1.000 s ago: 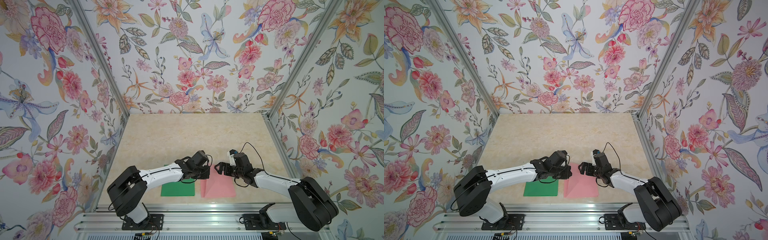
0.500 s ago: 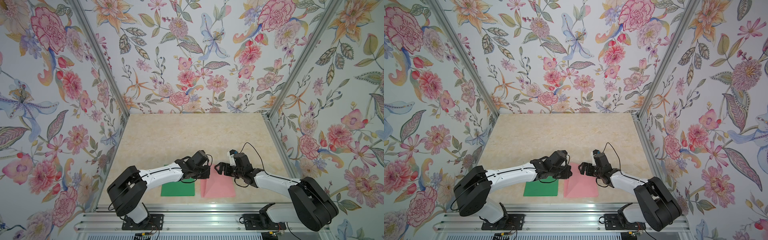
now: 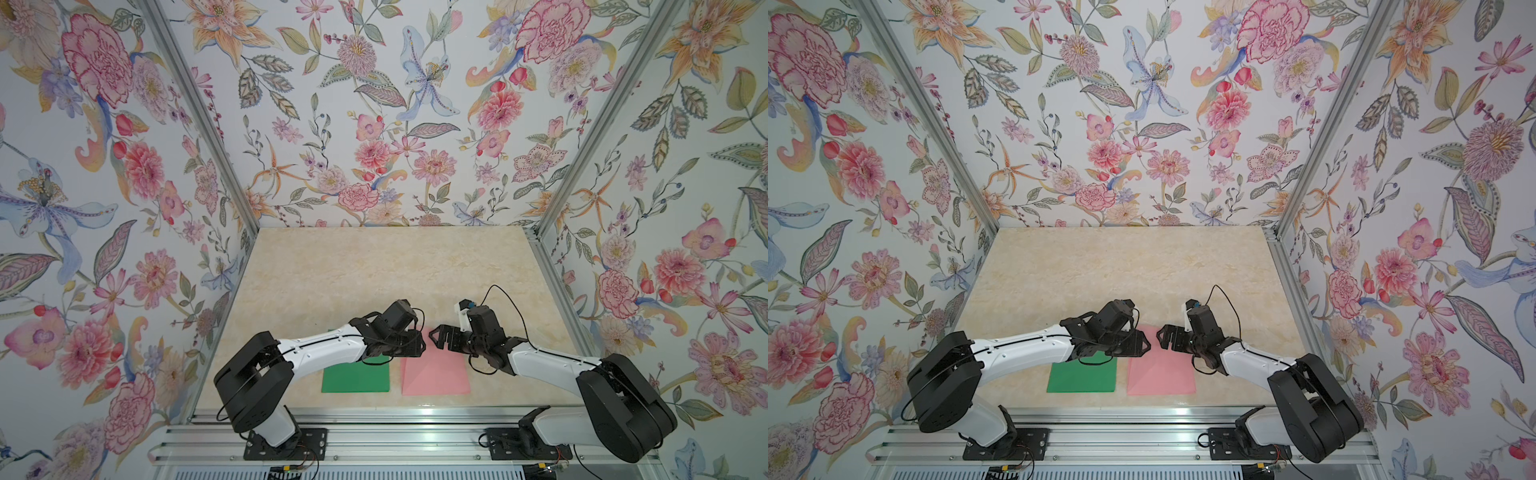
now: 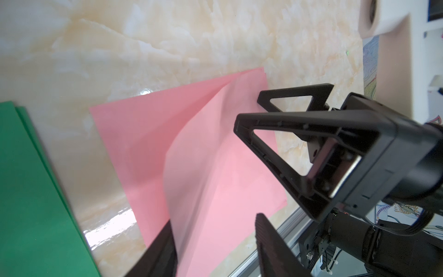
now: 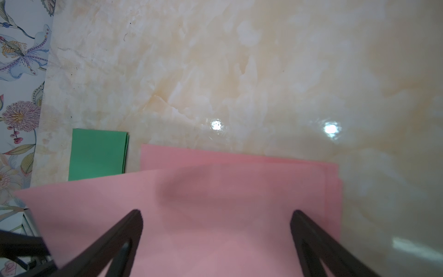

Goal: Sort the scattered colored papers by color
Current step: Place the colored paper.

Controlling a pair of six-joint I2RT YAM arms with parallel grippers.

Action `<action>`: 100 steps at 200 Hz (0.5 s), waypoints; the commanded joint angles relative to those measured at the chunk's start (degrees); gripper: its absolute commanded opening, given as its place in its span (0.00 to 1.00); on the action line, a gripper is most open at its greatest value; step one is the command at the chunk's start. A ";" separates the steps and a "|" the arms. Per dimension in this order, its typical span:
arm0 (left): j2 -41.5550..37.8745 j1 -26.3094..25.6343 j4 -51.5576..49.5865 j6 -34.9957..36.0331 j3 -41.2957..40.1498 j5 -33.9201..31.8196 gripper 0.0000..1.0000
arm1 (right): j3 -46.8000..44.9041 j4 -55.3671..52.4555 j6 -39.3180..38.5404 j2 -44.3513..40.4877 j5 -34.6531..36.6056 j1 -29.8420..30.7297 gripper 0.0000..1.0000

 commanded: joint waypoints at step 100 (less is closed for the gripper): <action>-3.03 23.37 -21.26 34.45 14.85 -50.15 0.98 | 6.98 -10.27 -2.45 -5.20 2.66 0.32 1.00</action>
